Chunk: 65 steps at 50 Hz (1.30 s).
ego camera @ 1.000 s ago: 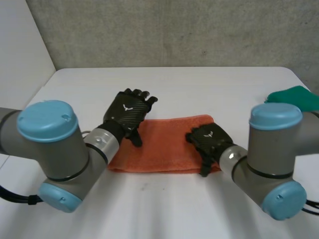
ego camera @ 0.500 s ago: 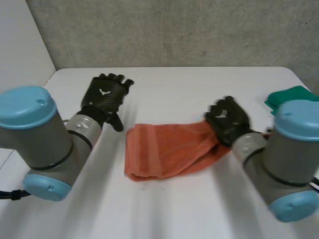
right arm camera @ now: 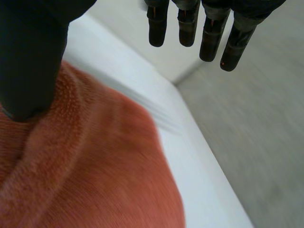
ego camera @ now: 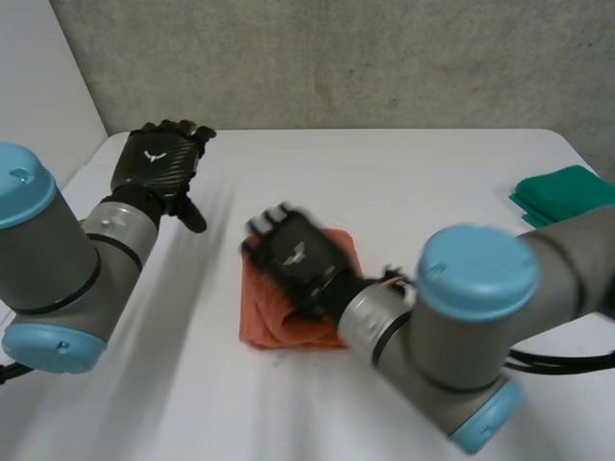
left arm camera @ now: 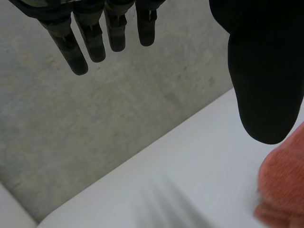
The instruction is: Fold the laundry.
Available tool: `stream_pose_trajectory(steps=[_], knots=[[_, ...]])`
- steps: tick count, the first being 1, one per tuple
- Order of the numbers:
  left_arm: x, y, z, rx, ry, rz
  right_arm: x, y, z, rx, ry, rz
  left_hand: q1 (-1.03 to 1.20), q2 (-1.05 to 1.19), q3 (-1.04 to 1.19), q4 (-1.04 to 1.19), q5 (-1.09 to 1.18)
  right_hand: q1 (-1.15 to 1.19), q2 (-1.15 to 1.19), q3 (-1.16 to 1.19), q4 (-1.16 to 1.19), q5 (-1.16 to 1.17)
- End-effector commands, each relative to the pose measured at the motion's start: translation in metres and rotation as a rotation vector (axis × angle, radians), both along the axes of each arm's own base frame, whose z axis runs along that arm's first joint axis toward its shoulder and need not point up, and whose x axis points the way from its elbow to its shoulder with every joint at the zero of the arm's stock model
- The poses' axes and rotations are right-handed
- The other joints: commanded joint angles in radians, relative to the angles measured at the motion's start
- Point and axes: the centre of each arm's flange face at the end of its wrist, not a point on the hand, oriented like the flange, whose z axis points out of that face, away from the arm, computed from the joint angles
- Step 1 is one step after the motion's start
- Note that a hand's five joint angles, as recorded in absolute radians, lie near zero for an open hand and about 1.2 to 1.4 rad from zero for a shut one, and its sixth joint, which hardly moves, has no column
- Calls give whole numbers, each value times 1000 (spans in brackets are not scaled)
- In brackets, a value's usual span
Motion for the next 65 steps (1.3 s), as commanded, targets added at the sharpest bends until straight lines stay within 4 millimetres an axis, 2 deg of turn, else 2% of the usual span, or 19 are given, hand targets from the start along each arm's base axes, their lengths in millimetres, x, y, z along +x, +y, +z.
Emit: stream_pose_trajectory(steps=[1,3,5,10,13,17,22,25,28,35,40,44,48,50,55,57,59,60,65], knots=[[-37,26,8,11,88,-134,-48,-48,35,315,-248,-306,-15,-25,-30,-26,-43,-24,-47,-39,-57,-67],[-48,35,2,47,89,-176,-58,-56,34,403,-258,-357,-15,-25,-30,-26,-43,-24,-47,-39,-57,-67],[-54,42,-5,82,81,-197,-59,-58,33,444,-252,-374,-12,-22,-27,-23,-40,-24,-47,-39,-57,-67],[-75,64,-30,212,36,-262,-55,-66,7,562,-175,-413,6,-4,-10,-5,-23,-24,-47,-39,-57,-67],[-77,65,-44,270,3,-257,-53,-69,-1,587,-155,-420,12,2,-4,1,-17,-24,-47,-39,-57,-67],[-73,60,-64,337,-59,-188,-49,-75,-10,608,-149,-428,24,14,8,12,-5,-24,-47,-39,-57,-67],[-60,48,-72,352,-89,-87,-45,-80,-19,606,-136,-428,27,17,11,15,-2,-24,-47,-39,-57,-67],[-51,39,-81,364,-121,-52,-38,-76,-25,611,-119,-411,27,17,11,15,-2,-24,-47,-39,-57,-67],[-47,40,-90,370,-181,-53,-28,-68,-31,597,-89,-376,27,17,11,15,-2,-24,-47,-39,-57,-67],[-45,43,-98,350,-273,-73,-26,-69,-50,526,18,-369,24,14,8,12,-5,-24,-47,-39,-57,-67],[-47,44,-97,346,-271,-91,-30,-73,-51,470,61,-403,24,14,8,12,-5,-24,-47,-39,-57,-67],[-52,45,-90,331,-254,-139,-33,-77,-42,439,51,-427,24,14,8,12,-5,-24,-47,-39,-57,-67],[-57,44,-67,282,-212,-180,-37,-75,-19,394,8,-438,21,11,5,10,-8,-24,-47,-39,-57,-67],[-58,42,-44,229,-174,-201,-41,-72,0,358,-32,-443,21,11,5,10,-8,-24,-47,-39,-57,-67],[-55,38,8,115,-91,-259,-47,-62,18,292,-102,-437,15,5,-1,4,-14,-24,-47,-39,-57,-67],[-56,44,30,85,-65,-312,-49,-52,21,278,-121,-427,18,8,2,7,-11,-24,-47,-39,-57,-67],[-57,49,40,79,-53,-344,-52,-47,21,277,-126,-425,15,5,-1,4,-14,-24,-47,-39,-57,-67],[-57,53,51,84,-38,-378,-55,-42,16,285,-119,-427,21,11,5,9,-8,-24,-47,-39,-57,-67],[-58,59,69,138,0,-440,-55,-23,-4,324,-86,-405,24,14,8,12,-5,-24,-47,-39,-57,-67]])
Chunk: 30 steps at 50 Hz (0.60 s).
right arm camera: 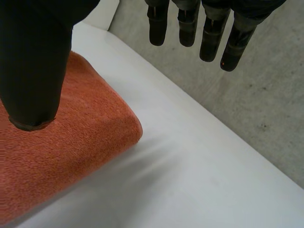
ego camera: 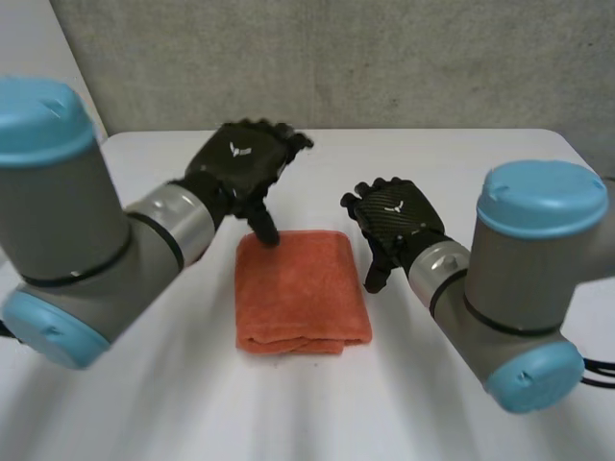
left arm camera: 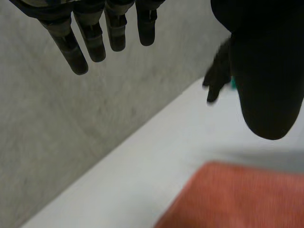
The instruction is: Fold the laundry.
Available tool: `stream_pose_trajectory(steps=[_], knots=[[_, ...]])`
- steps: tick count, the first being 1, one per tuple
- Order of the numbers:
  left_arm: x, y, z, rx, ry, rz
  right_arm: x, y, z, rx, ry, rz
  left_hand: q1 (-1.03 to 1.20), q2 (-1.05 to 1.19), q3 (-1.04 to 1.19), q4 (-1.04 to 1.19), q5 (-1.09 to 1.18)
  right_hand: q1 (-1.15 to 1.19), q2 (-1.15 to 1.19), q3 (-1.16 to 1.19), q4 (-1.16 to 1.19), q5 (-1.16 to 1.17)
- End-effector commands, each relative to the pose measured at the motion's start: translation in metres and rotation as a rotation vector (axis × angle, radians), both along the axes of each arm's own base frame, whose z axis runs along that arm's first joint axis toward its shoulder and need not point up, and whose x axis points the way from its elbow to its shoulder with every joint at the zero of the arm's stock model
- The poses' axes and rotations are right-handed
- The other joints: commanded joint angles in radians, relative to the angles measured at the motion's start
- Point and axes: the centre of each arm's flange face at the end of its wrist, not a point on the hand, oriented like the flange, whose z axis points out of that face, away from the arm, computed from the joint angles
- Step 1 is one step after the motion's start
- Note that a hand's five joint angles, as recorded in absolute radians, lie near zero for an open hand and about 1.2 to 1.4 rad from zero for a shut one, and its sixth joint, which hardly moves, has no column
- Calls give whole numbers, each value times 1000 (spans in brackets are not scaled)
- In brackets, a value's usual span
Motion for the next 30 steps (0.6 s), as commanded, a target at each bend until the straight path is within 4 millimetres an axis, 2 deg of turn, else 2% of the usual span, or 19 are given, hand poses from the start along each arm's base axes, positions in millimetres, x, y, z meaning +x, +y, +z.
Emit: stream_pose_trajectory(steps=[1,5,8,17,24,30], knots=[[-2,13,33,74,50,-105,0,34,-28,58,14,49,23,14,8,12,-5,-10,-47,-39,-57,-67],[0,13,39,119,56,-130,6,45,-37,72,-27,70,26,16,11,15,-2,-10,-47,-39,-57,-67],[1,10,40,121,58,-128,8,46,-44,78,-46,75,23,14,8,12,-5,-10,-47,-39,-57,-67],[0,8,35,136,52,-127,35,63,-86,123,0,154,21,11,5,10,-8,-10,-47,-39,-57,-67],[-2,8,31,145,47,-131,47,56,-97,94,1,144,18,8,2,7,-11,-10,-47,-39,-57,-67],[-2,8,29,152,45,-130,51,47,-100,-2,29,128,18,8,2,7,-11,199,163,171,152,143]])
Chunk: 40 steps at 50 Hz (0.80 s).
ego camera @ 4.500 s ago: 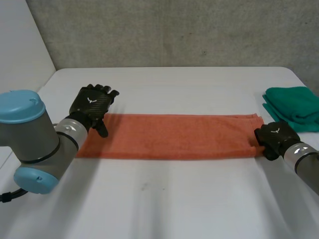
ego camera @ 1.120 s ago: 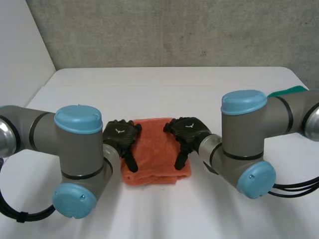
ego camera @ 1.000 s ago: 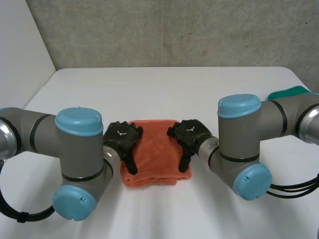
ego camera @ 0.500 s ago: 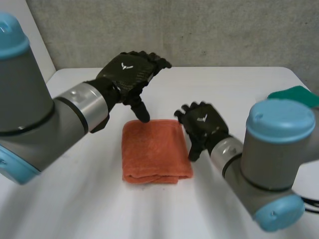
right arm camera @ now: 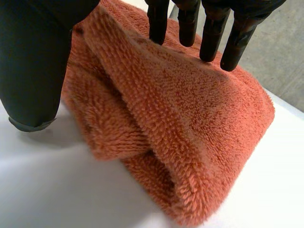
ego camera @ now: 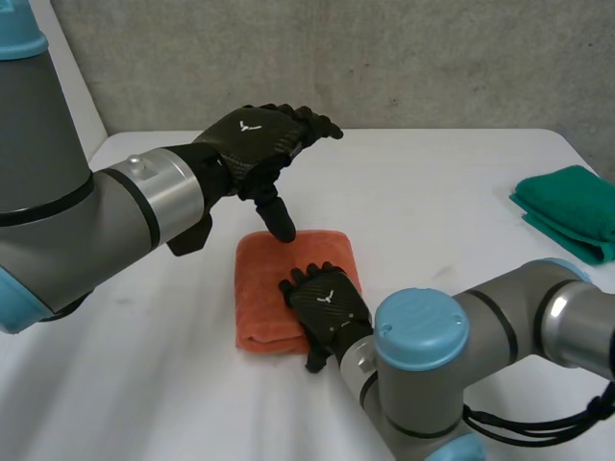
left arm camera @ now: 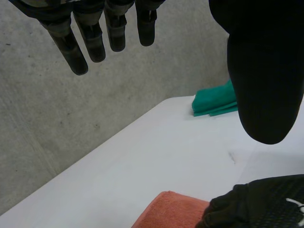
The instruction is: Fold the laundry.
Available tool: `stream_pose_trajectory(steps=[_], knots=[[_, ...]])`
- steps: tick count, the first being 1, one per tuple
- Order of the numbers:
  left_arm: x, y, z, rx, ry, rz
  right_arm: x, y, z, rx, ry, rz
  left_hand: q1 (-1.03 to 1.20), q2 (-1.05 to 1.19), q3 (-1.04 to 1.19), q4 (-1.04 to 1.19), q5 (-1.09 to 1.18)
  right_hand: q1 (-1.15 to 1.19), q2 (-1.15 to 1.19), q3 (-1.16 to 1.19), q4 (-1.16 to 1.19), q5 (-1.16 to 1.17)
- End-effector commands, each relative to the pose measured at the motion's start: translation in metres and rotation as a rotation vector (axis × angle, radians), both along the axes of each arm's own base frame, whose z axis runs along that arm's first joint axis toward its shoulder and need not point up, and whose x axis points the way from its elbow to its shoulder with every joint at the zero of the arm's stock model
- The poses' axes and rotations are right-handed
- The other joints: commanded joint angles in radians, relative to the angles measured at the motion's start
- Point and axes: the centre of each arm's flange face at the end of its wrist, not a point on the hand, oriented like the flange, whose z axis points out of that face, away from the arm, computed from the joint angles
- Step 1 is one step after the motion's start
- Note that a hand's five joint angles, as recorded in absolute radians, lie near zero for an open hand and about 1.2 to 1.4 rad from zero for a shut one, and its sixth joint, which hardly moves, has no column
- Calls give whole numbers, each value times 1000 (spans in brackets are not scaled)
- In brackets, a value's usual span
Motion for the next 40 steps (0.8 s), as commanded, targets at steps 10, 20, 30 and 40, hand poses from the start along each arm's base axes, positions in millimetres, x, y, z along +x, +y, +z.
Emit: stream_pose_trajectory(steps=[10,20,30,40], knots=[[0,0,-2,8,0,-1,9,-14,-4,-151,48,1,18,8,2,7,-11,294,258,262,250,241],[1,-1,-4,26,9,4,16,-20,-10,-151,53,2,21,11,5,10,-8,341,305,309,297,288],[1,-1,-4,26,9,6,20,-29,0,-182,33,-9,21,11,5,10,-8,1206,1170,1174,1162,1153],[2,-1,-5,30,6,8,-34,-90,15,-232,153,-151,21,11,5,10,-8,1206,1170,1174,1162,1153]])
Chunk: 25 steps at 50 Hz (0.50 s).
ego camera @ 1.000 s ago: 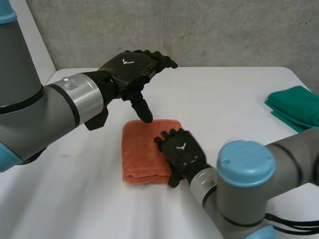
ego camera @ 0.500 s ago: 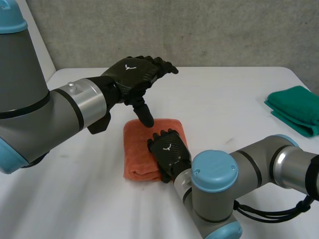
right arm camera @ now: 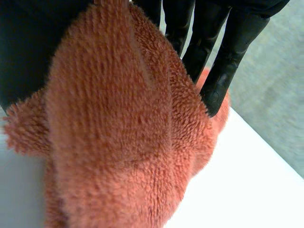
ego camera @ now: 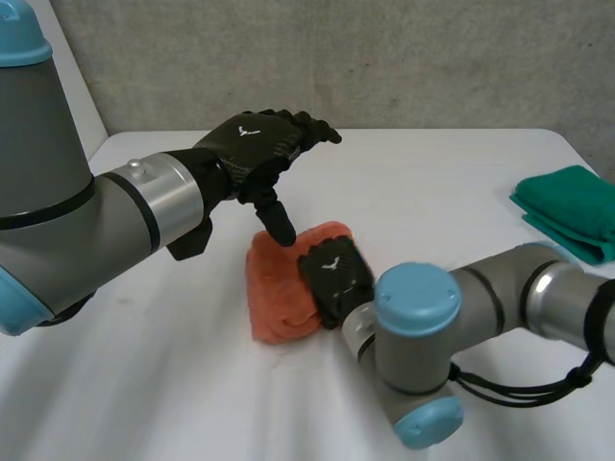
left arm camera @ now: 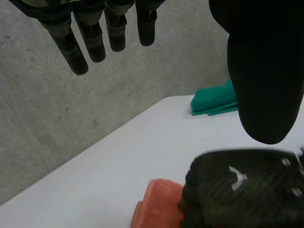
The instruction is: Fold the laundry.
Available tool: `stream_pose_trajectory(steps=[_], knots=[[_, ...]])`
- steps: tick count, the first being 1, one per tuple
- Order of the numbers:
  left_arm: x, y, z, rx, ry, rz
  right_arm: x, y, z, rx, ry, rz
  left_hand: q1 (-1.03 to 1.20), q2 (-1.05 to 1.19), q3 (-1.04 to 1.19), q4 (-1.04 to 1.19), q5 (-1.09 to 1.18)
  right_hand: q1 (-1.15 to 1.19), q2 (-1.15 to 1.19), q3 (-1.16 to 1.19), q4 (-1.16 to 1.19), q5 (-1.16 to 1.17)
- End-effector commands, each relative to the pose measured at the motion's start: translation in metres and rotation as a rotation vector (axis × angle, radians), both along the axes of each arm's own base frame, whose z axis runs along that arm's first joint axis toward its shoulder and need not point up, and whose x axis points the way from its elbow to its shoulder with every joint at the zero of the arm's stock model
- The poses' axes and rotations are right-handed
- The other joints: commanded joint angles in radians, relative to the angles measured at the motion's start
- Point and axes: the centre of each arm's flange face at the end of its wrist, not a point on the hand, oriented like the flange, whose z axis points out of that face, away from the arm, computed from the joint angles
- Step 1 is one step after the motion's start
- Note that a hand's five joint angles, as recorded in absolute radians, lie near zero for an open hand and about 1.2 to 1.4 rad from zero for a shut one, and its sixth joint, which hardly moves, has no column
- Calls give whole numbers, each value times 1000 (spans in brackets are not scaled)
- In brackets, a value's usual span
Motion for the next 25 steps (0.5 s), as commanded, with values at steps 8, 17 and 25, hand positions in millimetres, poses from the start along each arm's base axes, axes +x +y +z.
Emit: stream_pose_trajectory(steps=[8,17,25], knots=[[1,0,-1,3,-3,3,-113,-104,36,-92,106,-213,21,11,5,10,-8,456,230,240,213,918],[1,1,-2,6,-5,3,-162,-143,38,-141,164,-207,21,11,5,10,-8,456,230,240,213,918],[2,2,-7,22,-14,4,-217,-185,30,-214,280,-195,21,11,5,10,-8,456,230,240,213,918]])
